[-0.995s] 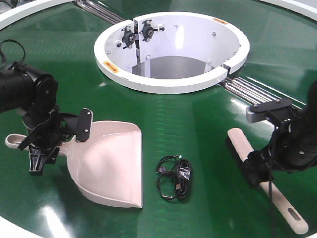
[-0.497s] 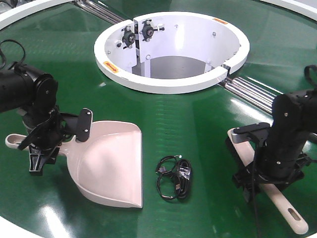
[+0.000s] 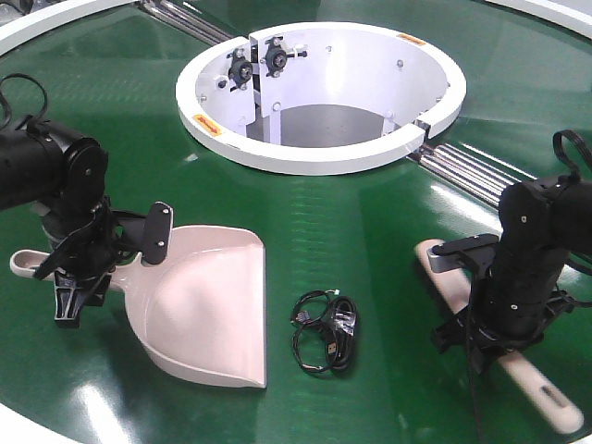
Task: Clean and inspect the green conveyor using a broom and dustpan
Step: 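Close the right gripper on the brush handle and lift it, then sweep the black cable into the held dustpan with the brush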
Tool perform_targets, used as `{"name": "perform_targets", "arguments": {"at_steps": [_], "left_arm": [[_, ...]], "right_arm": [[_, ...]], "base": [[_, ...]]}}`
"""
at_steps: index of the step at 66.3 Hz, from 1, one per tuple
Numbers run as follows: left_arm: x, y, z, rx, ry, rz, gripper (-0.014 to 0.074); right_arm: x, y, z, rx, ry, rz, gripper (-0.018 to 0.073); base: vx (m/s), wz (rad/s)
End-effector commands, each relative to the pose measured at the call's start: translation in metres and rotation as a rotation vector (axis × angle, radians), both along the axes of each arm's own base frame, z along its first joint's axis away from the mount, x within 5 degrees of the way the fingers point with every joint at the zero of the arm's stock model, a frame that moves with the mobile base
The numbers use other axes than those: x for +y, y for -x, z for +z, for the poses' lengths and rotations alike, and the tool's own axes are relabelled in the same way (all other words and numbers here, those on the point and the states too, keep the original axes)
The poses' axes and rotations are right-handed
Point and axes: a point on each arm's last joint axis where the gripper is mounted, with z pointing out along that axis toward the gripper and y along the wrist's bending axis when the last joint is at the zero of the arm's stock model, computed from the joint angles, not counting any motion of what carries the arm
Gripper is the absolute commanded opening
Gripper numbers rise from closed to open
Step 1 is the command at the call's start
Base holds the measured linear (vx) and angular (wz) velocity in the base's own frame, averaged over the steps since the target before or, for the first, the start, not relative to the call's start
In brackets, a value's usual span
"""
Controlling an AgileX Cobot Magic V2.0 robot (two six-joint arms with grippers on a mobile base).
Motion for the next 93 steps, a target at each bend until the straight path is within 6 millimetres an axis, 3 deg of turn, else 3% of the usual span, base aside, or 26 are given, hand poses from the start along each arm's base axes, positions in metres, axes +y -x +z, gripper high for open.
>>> {"name": "perform_targets", "arguments": {"at_steps": [1, 6, 21, 47, 65, 80, 93], "left_arm": [[-0.002, 0.001, 0.023, -0.07, 0.025, -0.004, -0.0007], [-0.002, 0.001, 0.023, -0.07, 0.025, -0.004, -0.0007], [-0.002, 0.001, 0.023, -0.07, 0.025, -0.004, -0.0007], [-0.002, 0.001, 0.023, -0.07, 0.025, -0.004, -0.0007], [-0.002, 0.001, 0.023, -0.07, 0.025, -0.004, -0.0007], [-0.002, 0.001, 0.023, -0.07, 0.025, -0.004, -0.0007], [-0.002, 0.001, 0.023, -0.07, 0.025, -0.004, -0.0007]], "right_arm": [[0.0, -0.004, 0.016, -0.066, -0.002, 0.016, 0.0048], [0.0, -0.004, 0.016, -0.066, 0.0, 0.015, -0.0016], [-0.001, -0.003, 0.023, -0.091, -0.004, 0.002, -0.001], [-0.005, 0.021, 0.081, -0.271, -0.045, -0.068, -0.0006], [-0.005, 0.035, 0.087, -0.188, -0.057, -0.169, -0.0005], [0.031, 0.045, 0.085, -0.159, -0.078, -0.159, -0.0005], [0.063, 0.05, 0.066, -0.067, -0.051, -0.143, -0.0005]], "base": [[0.0, 0.0], [0.0, 0.0], [0.0, 0.0], [0.0, 0.0], [0.0, 0.0], [0.0, 0.0], [0.0, 0.0]]}}
